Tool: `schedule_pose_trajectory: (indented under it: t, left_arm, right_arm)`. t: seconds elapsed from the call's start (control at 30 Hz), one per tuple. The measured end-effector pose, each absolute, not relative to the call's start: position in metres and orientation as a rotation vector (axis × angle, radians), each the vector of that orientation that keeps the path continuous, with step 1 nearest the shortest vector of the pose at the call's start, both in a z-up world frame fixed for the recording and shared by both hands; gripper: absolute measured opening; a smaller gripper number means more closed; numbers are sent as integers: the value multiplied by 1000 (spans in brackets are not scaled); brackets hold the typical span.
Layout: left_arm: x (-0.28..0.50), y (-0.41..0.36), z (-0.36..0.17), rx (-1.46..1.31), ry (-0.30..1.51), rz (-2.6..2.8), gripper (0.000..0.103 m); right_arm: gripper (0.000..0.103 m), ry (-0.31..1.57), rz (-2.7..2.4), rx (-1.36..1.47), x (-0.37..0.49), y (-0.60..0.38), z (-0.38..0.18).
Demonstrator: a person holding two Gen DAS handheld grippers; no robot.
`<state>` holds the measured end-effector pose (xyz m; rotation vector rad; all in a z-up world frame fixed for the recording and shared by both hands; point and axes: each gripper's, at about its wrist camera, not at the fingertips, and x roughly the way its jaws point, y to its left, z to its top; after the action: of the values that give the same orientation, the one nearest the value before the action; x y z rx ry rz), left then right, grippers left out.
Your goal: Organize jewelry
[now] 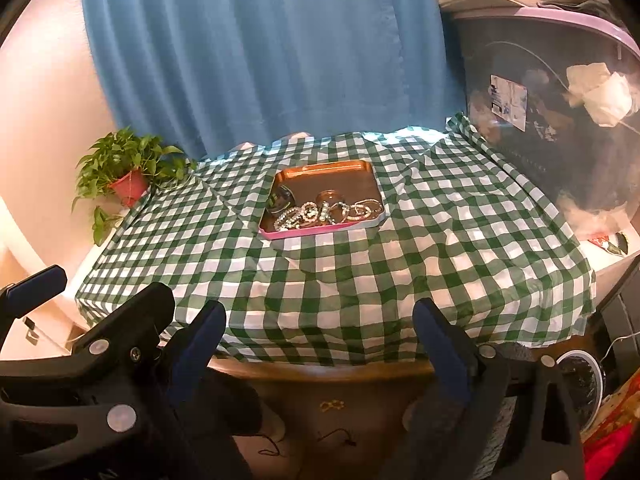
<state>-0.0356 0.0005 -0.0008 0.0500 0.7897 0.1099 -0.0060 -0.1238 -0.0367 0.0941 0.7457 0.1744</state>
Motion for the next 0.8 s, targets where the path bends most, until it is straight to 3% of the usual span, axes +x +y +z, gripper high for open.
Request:
schedule_pose_trajectory:
  t: [0.8]
  left_arm:
    - [-36,-3,-1,54,790,112,103]
  right_arm:
    - [94,746,176,98,-6,-125,-37]
